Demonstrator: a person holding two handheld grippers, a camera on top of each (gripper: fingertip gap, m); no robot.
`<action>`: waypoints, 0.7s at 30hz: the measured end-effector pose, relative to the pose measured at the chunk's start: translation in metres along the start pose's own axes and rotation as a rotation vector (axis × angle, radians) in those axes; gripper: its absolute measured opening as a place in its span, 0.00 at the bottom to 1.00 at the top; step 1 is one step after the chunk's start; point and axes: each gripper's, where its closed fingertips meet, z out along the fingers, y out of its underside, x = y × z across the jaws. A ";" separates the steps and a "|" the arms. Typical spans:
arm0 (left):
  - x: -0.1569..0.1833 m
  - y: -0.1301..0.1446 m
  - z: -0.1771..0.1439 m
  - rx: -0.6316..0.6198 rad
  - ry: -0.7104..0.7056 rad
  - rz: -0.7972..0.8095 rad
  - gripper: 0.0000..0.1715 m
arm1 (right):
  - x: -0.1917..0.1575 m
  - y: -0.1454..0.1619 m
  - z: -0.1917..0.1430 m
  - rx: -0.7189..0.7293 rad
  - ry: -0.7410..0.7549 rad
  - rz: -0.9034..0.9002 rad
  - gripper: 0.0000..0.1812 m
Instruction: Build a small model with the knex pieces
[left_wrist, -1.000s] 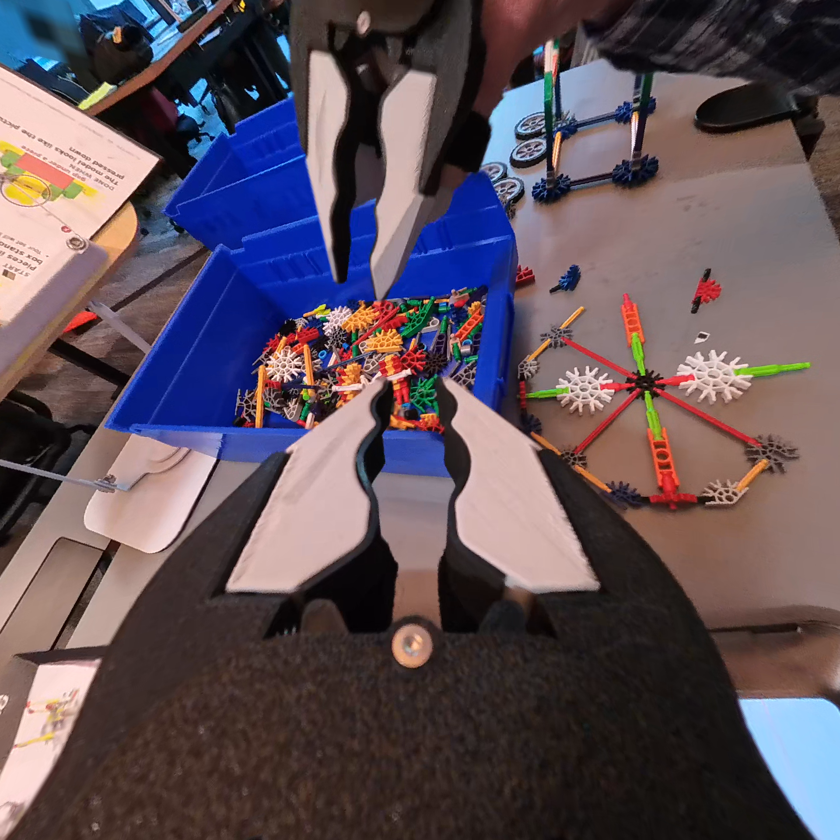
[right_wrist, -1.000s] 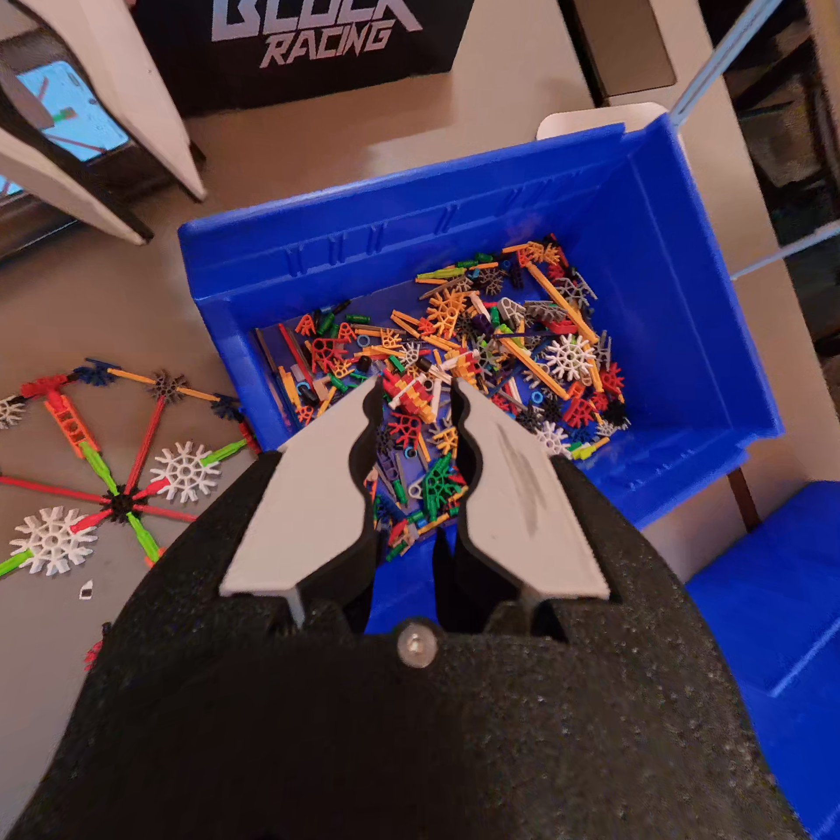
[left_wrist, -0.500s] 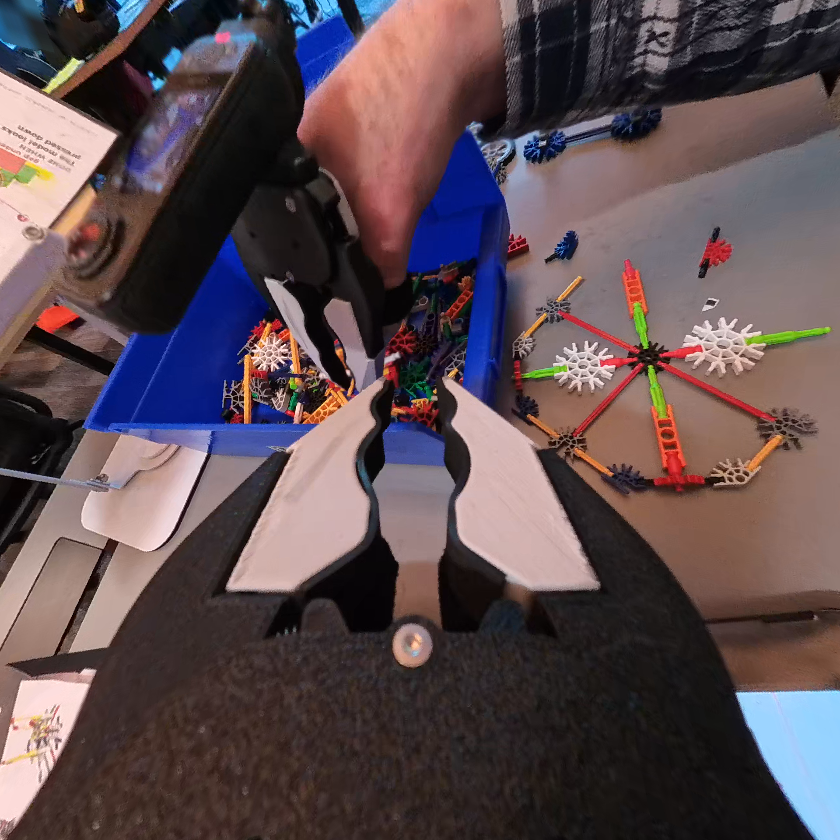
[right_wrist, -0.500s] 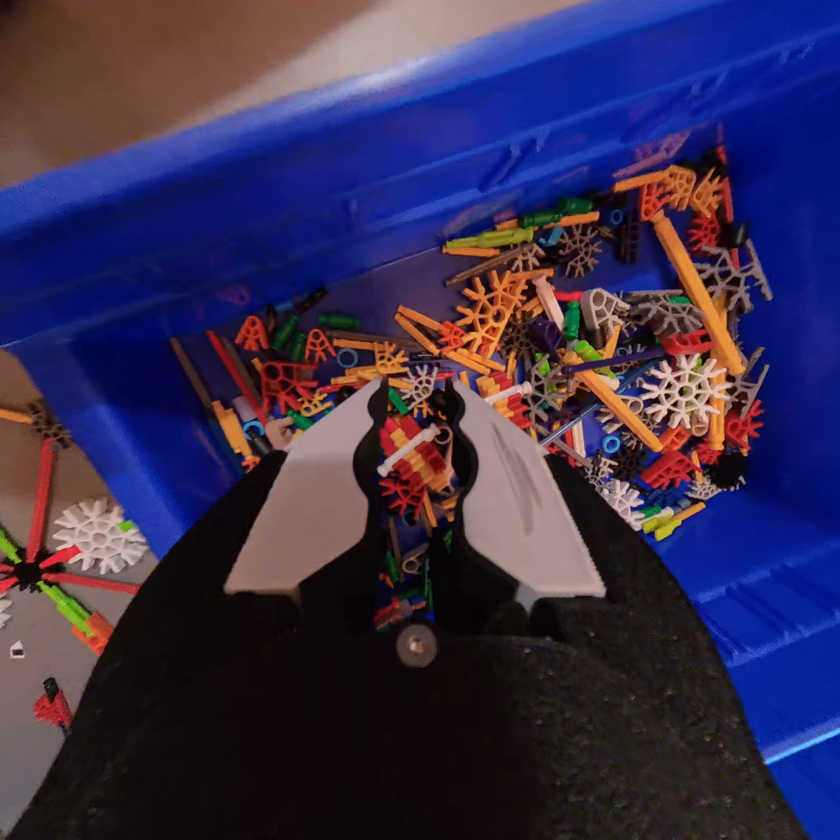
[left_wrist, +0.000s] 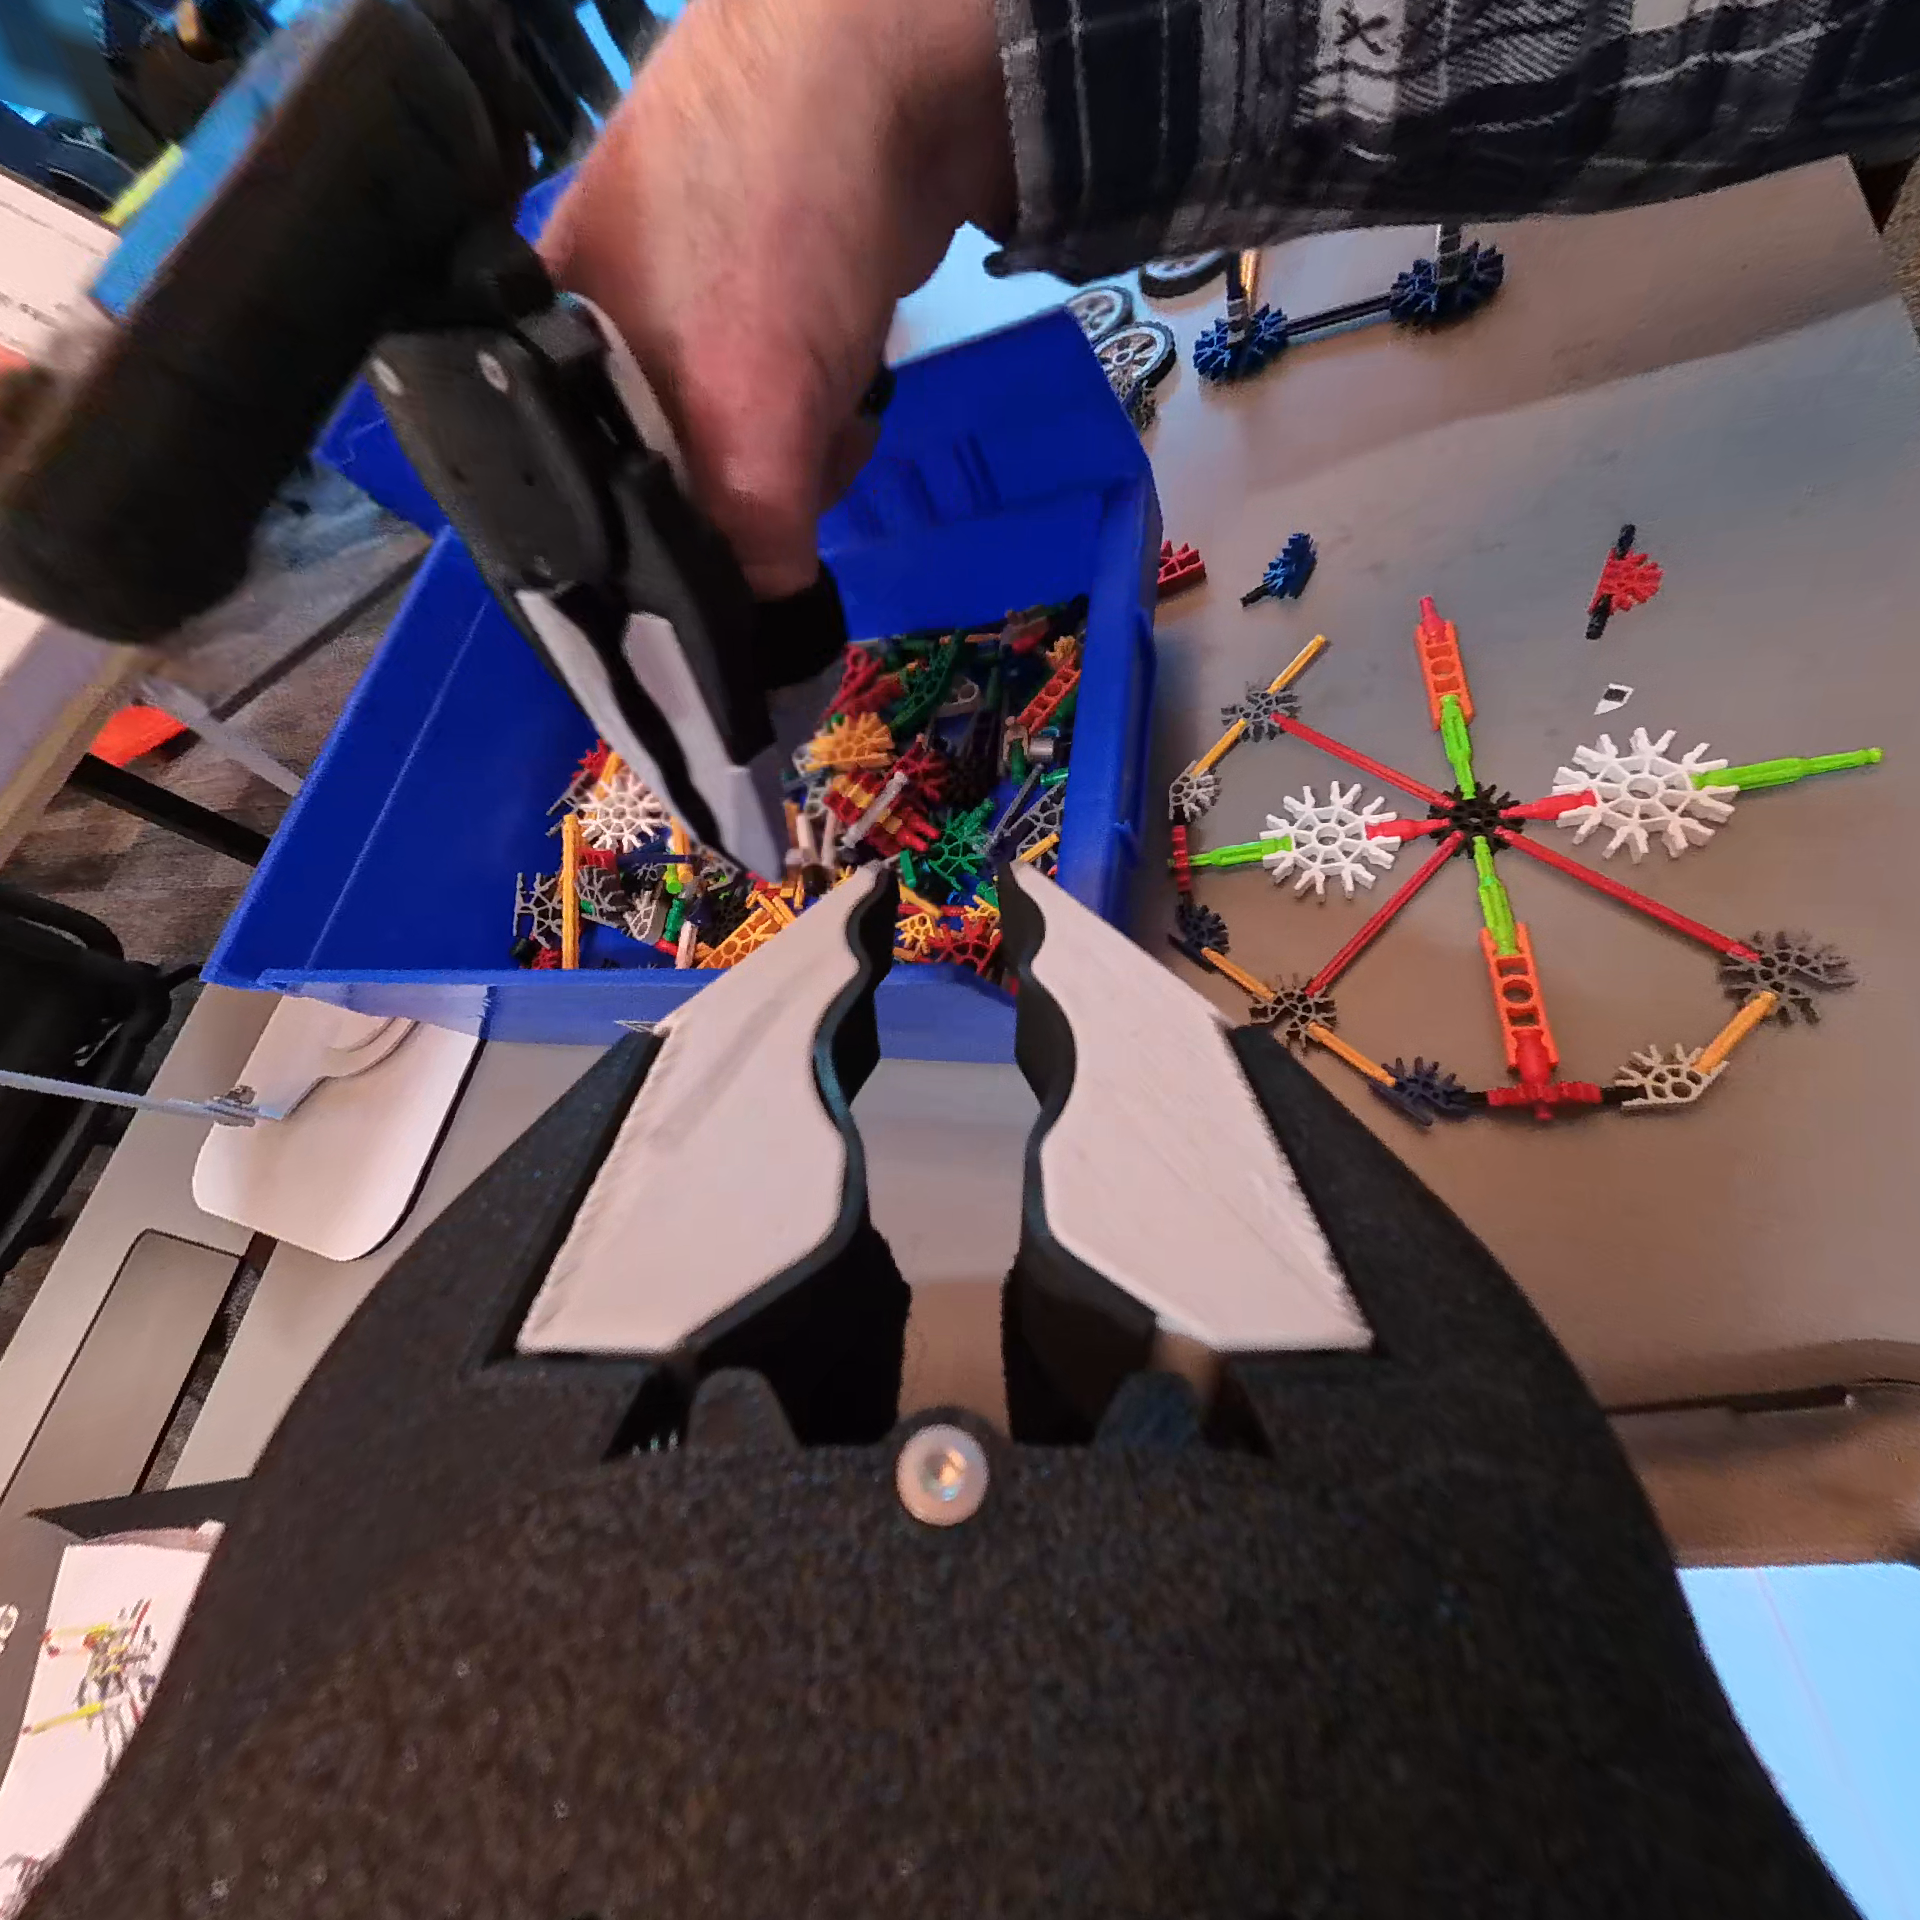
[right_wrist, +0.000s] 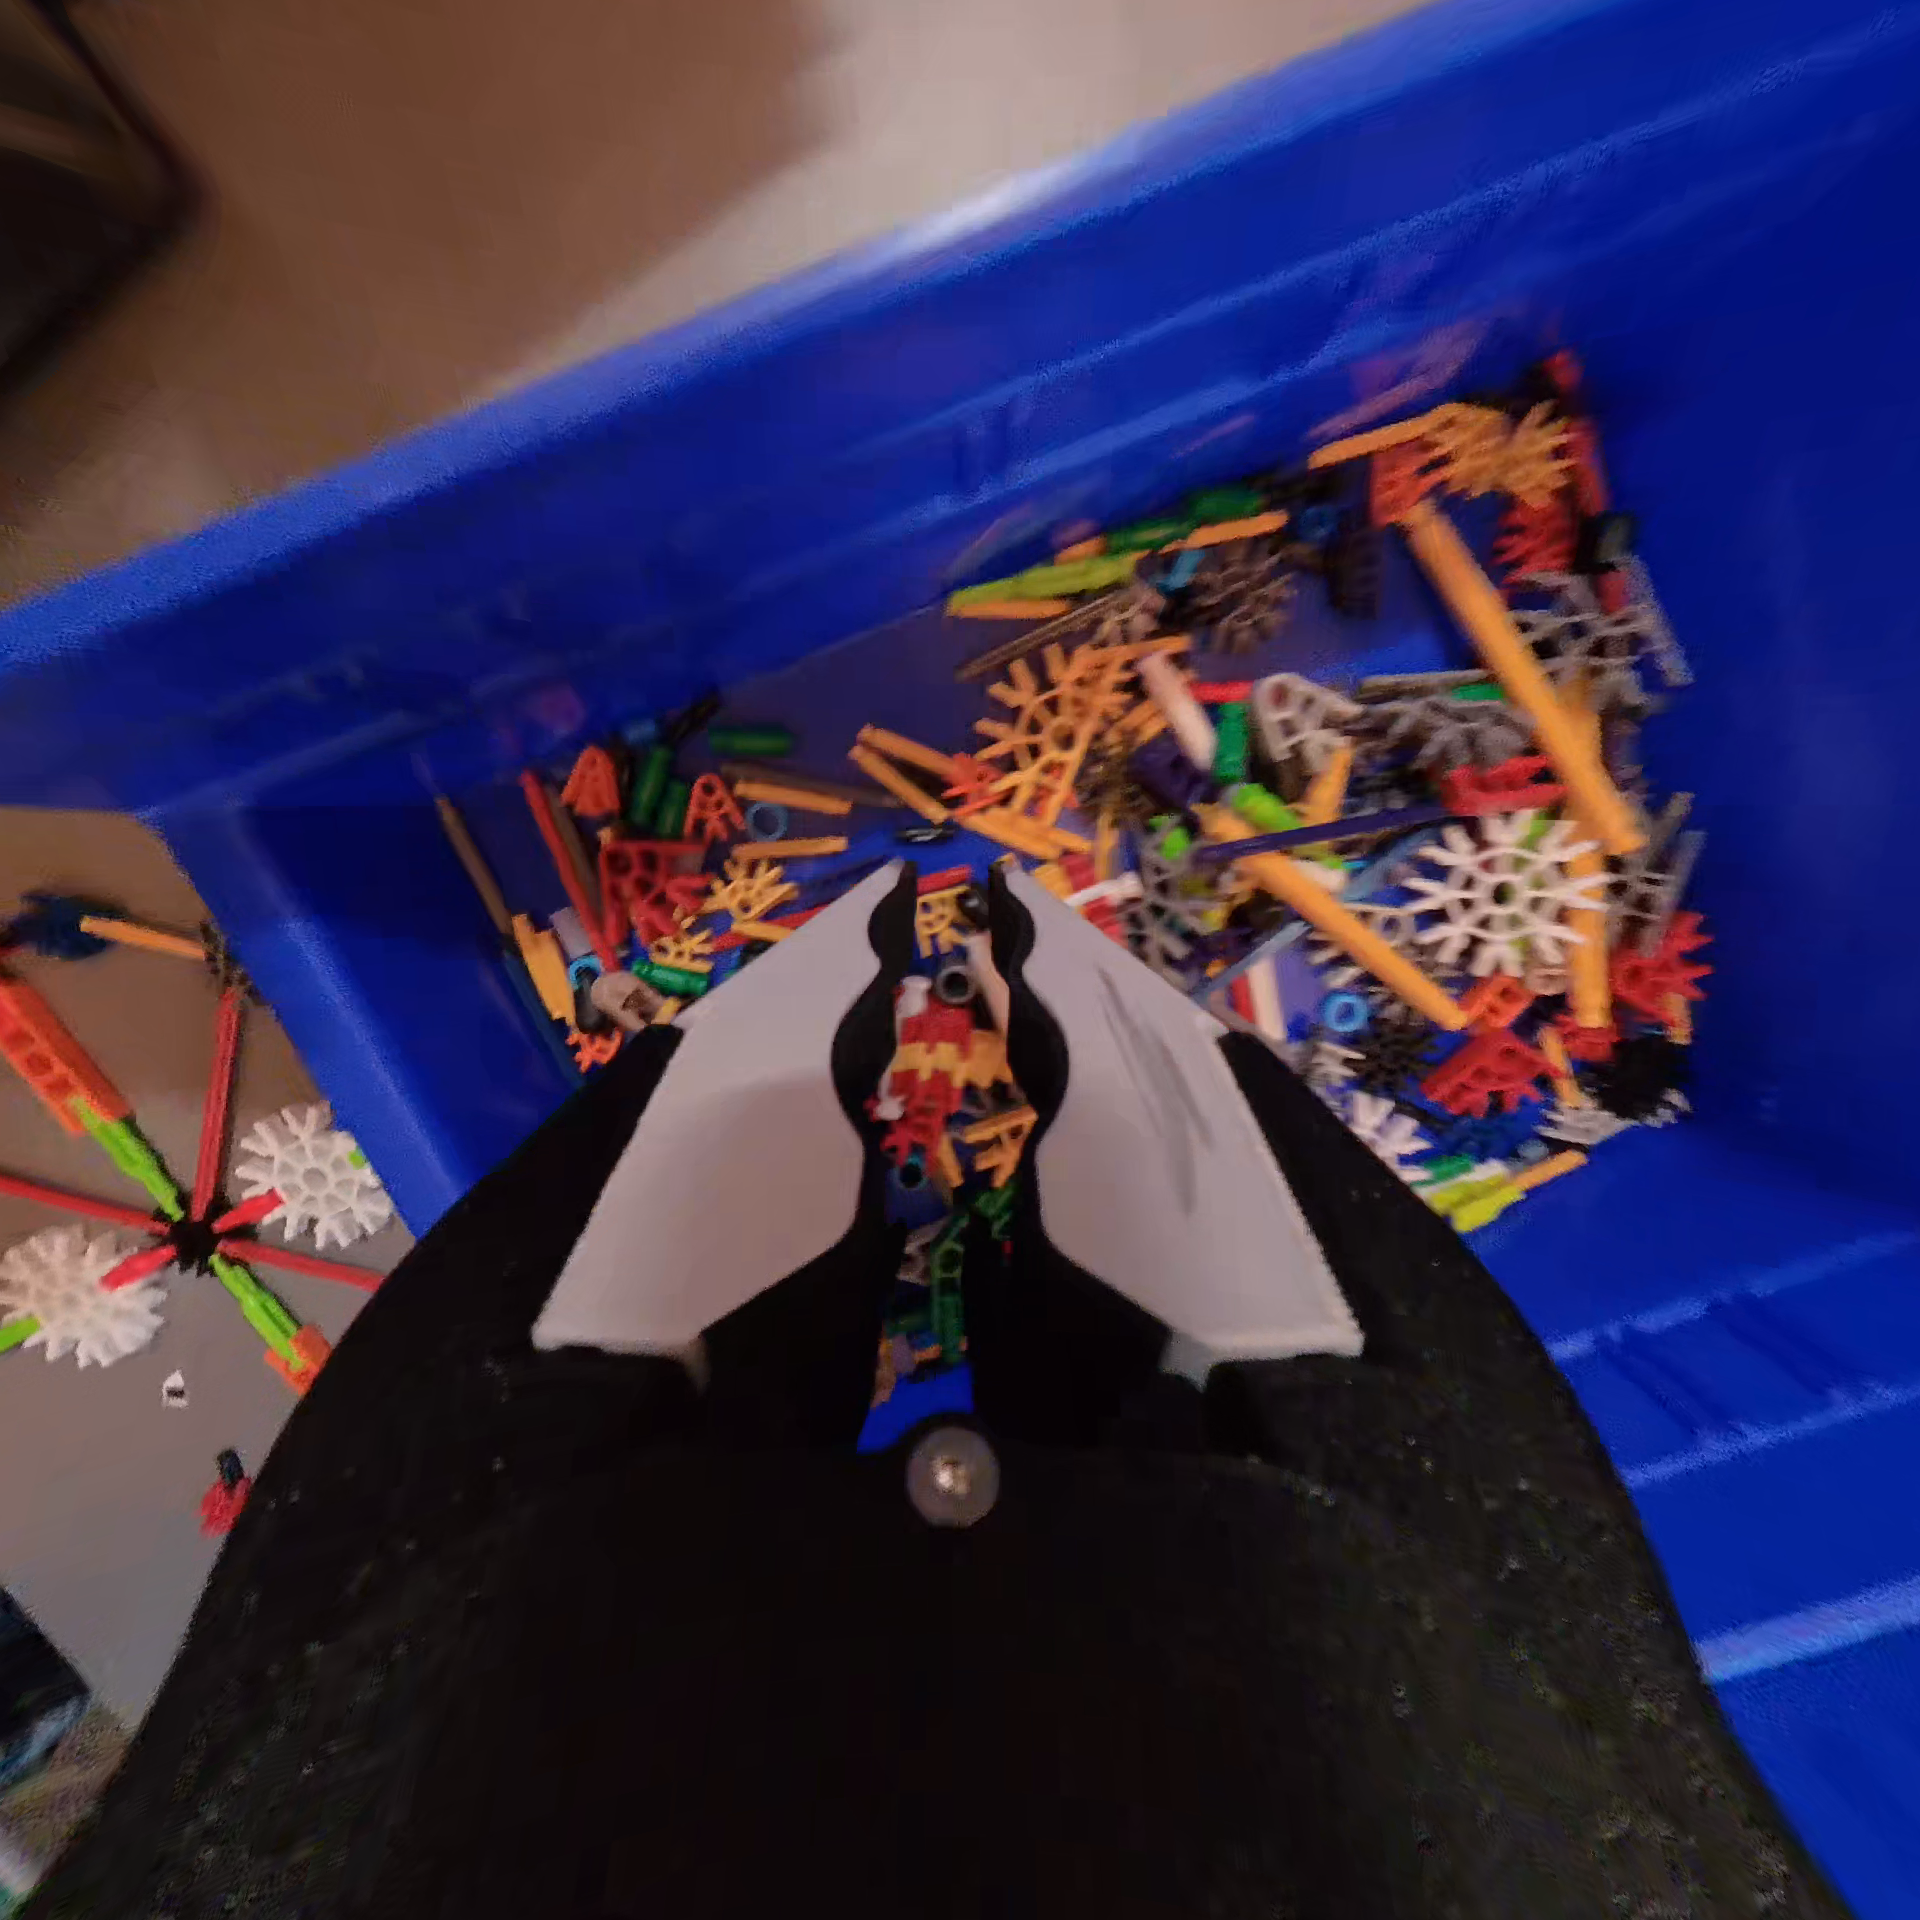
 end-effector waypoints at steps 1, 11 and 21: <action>0.000 0.001 0.000 -0.003 0.000 0.001 0.11 | 0.008 -0.005 -0.004 0.019 0.024 0.012 0.07; 0.002 0.005 0.003 -0.019 0.003 0.008 0.11 | 0.048 -0.040 0.034 0.046 0.096 0.039 0.12; 0.002 0.005 0.002 -0.023 0.004 0.012 0.11 | 0.052 -0.013 0.031 -0.142 0.176 -0.071 0.20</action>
